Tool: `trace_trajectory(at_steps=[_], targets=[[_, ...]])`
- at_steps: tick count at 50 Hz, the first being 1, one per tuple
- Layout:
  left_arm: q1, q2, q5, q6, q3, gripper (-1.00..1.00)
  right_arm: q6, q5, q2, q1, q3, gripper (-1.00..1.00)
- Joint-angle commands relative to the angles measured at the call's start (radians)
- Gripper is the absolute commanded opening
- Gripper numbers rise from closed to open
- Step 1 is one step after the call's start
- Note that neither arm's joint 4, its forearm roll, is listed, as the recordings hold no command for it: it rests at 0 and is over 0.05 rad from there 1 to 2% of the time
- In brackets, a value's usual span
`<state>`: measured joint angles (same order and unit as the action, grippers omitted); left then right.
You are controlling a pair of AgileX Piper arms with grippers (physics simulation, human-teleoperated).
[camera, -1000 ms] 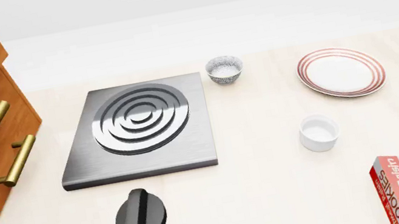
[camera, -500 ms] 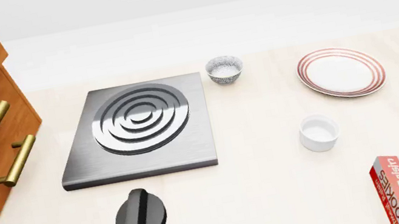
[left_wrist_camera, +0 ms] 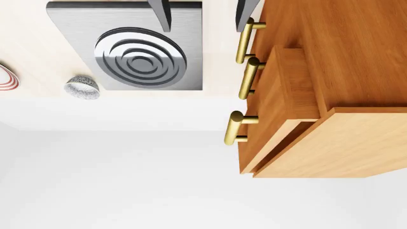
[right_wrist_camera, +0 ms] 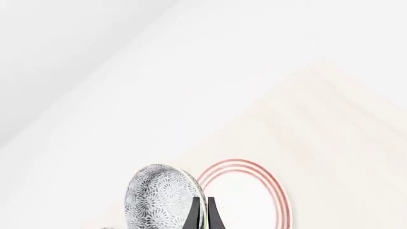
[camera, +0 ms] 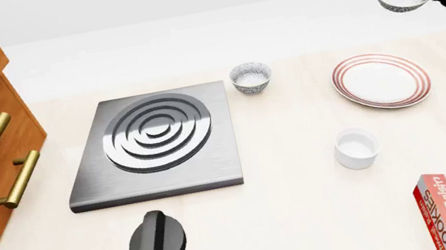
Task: Pick the akita bowl next to the cookies box and place it on the plate.
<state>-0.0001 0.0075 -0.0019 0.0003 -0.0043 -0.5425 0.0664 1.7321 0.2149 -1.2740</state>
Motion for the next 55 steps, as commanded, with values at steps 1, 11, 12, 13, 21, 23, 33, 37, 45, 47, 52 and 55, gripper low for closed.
trace_trajectory(at_steps=[1, 11, 12, 13, 21, 23, 33, 37, 45, 47, 52, 55], targets=[[0.000, 0.000, 0.000, 0.000, 0.000, 1.00, 0.019, -0.013, 0.099, -0.025, -0.062, -1.00], [0.000, 0.000, 0.000, 0.000, 0.000, 1.00, 0.039, -0.065, 0.198, -0.023, -0.069, -1.00], [0.000, 0.000, 0.000, 0.000, 0.000, 1.00, 0.046, -0.075, 0.208, -0.021, -0.063, -1.00], [0.000, 0.000, 0.000, 0.000, 0.000, 1.00, 0.051, -0.079, 0.213, -0.018, -0.059, -1.00], [0.000, 0.000, 0.000, 0.000, 0.000, 1.00, 0.065, -0.127, 0.238, -0.016, -0.009, -1.00], [0.000, 0.000, 0.000, 0.000, 0.000, 1.00, 0.078, -0.138, 0.242, -0.014, 0.004, -1.00], [0.000, 0.000, 0.000, 0.000, 0.000, 1.00, 0.101, -0.173, 0.263, 0.002, 0.040, -1.00], [0.000, 0.000, 0.000, 0.000, 0.000, 1.00, 0.120, -0.188, 0.262, 0.010, 0.054, -1.00], [0.000, 0.000, 0.000, 0.000, 0.000, 1.00, 0.129, -0.209, 0.288, 0.010, 0.066, -1.00], [0.000, 0.000, 0.000, 0.000, 0.000, 1.00, 0.127, -0.210, 0.290, 0.009, 0.067, -1.00], [0.000, 0.000, 0.000, 0.000, 0.000, 1.00, 0.135, -0.211, 0.293, 0.006, 0.065, -1.00], [0.000, 0.000, 0.000, 0.000, 0.000, 1.00, 0.134, -0.213, 0.303, 0.002, 0.061, -1.00]])
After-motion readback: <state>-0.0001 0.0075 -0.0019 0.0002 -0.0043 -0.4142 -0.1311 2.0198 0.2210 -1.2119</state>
